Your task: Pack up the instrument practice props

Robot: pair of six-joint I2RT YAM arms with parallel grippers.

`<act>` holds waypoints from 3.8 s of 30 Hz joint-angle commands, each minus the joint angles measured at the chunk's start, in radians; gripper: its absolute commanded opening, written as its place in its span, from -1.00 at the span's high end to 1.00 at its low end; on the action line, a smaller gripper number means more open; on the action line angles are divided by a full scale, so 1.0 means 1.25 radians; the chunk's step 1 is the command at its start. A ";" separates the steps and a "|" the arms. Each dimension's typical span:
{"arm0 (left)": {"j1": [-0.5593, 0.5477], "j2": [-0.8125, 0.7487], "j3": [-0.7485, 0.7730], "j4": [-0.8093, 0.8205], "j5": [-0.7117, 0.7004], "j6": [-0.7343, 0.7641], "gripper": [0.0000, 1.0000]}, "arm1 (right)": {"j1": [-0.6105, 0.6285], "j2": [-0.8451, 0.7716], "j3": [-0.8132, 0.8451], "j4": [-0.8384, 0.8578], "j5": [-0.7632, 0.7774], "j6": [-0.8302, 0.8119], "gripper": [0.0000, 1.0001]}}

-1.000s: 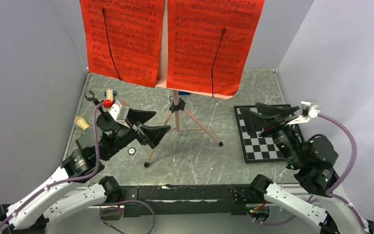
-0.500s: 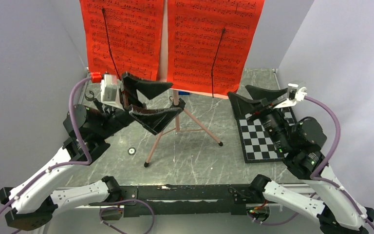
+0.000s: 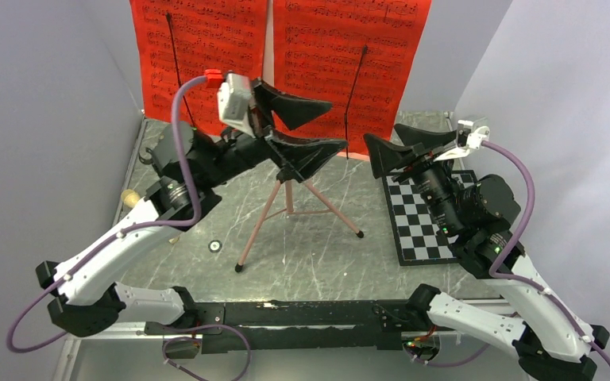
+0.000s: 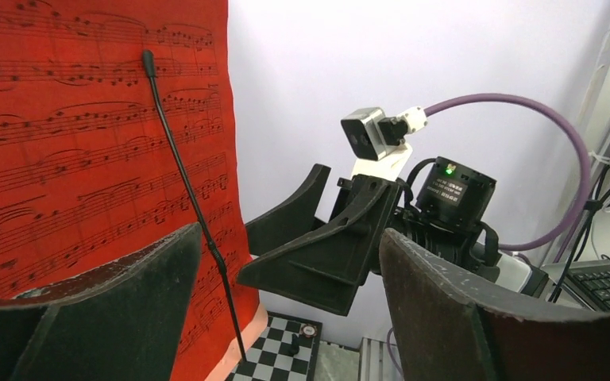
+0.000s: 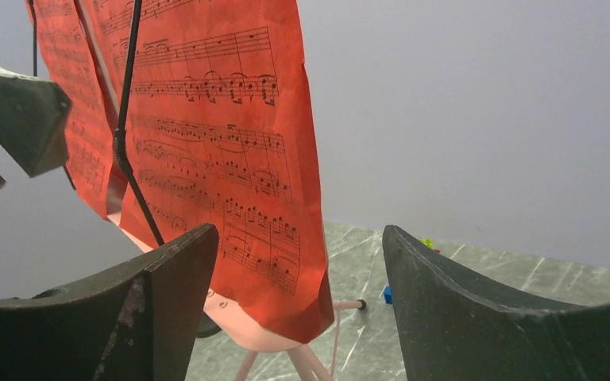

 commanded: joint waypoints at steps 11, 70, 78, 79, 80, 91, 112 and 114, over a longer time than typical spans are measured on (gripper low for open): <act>-0.023 0.086 0.108 -0.038 -0.012 0.014 -0.58 | -0.001 0.023 0.051 0.029 0.014 -0.045 0.00; -0.026 0.125 0.162 -0.044 -0.048 0.042 0.65 | -0.001 -0.029 0.055 -0.024 -0.049 -0.022 1.00; -0.025 0.097 0.165 -0.085 -0.128 0.035 -0.19 | 0.000 -0.026 0.057 -0.023 -0.051 -0.017 1.00; -0.025 0.102 0.182 -0.105 -0.139 0.027 -0.18 | -0.001 -0.025 0.059 -0.024 -0.051 -0.016 1.00; -0.025 0.109 0.204 -0.134 -0.149 0.021 -0.17 | 0.000 -0.024 0.060 -0.025 -0.052 -0.014 1.00; -0.025 0.177 0.342 -0.294 -0.110 -0.040 -0.18 | -0.001 -0.022 0.061 -0.029 -0.056 -0.009 1.00; -0.012 0.211 0.358 -0.306 -0.099 -0.063 0.60 | -0.001 -0.016 0.055 -0.025 -0.057 -0.012 1.00; -0.012 0.210 0.356 -0.306 -0.100 -0.059 0.77 | -0.001 -0.016 0.056 -0.026 -0.058 -0.013 1.00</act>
